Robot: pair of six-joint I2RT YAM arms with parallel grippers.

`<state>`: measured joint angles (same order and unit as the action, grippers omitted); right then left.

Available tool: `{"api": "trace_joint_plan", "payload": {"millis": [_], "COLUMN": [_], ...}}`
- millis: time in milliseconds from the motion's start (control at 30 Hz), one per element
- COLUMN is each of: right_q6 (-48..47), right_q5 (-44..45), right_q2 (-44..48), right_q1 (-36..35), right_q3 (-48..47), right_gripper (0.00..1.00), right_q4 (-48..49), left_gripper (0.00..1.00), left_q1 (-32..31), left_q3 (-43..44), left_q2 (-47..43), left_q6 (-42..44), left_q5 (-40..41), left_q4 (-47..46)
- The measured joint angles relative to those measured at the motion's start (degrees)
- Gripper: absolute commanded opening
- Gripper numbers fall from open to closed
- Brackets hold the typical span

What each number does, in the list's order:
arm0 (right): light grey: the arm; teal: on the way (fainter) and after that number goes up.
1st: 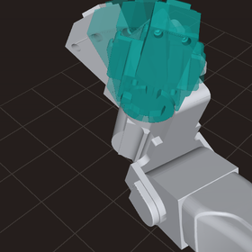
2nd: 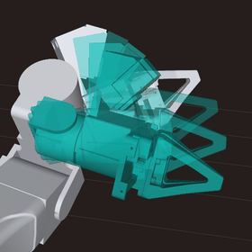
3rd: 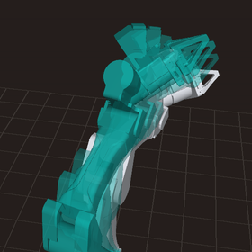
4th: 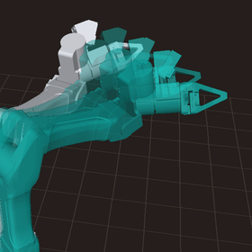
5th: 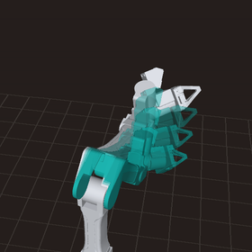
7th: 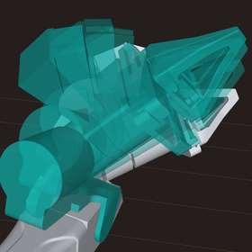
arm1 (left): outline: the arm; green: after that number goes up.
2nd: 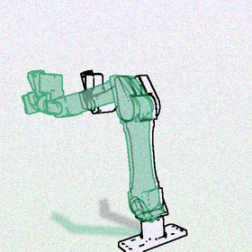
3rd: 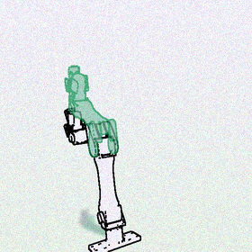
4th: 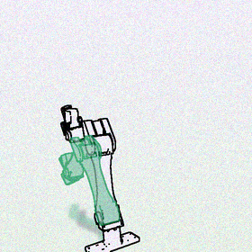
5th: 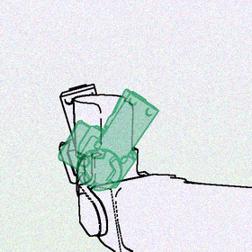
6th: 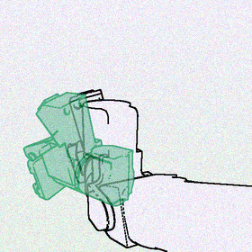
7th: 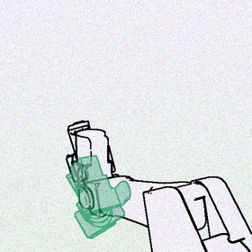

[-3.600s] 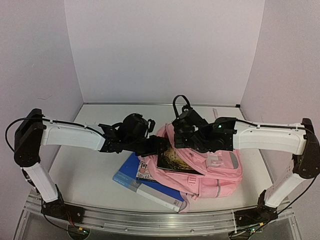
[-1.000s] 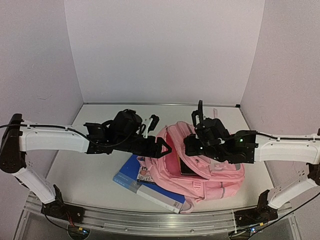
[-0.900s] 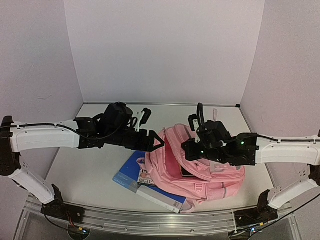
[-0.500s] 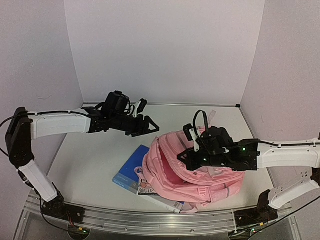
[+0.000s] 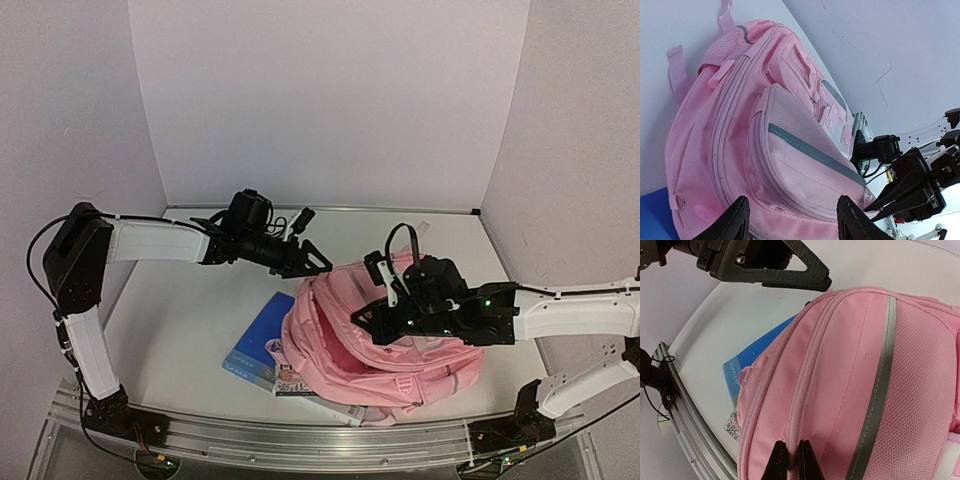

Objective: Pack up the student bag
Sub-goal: Place the book in the student bag, then zip the student bag at the center of the board.

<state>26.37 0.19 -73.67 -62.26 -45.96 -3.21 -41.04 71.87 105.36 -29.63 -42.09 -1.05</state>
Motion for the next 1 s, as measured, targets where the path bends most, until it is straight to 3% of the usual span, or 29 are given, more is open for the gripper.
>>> {"api": "trace_joint_plan", "payload": {"millis": [200,633,1000], "right_q6": [0.1,0.5,0.9], "right_q5": [-0.2,-0.2,0.4], "right_q2": [0.0,0.7,3.4], "right_q1": [0.0,0.0,0.0], "right_q3": [0.4,1.2,2.9], "right_gripper": [0.00,0.00,0.00], "right_q4": [0.7,1.2,2.4], "left_gripper": [0.63,0.68,0.64], "left_q1": [-0.2,1.7,4.2], "left_q3": [3.5,0.2,-1.4], "left_q2": [4.2,4.2,4.3], "left_q6": [2.0,2.5,2.4], "left_q5": [-2.3,1.3,-3.9], "left_q4": [2.1,1.0,-0.7]}}
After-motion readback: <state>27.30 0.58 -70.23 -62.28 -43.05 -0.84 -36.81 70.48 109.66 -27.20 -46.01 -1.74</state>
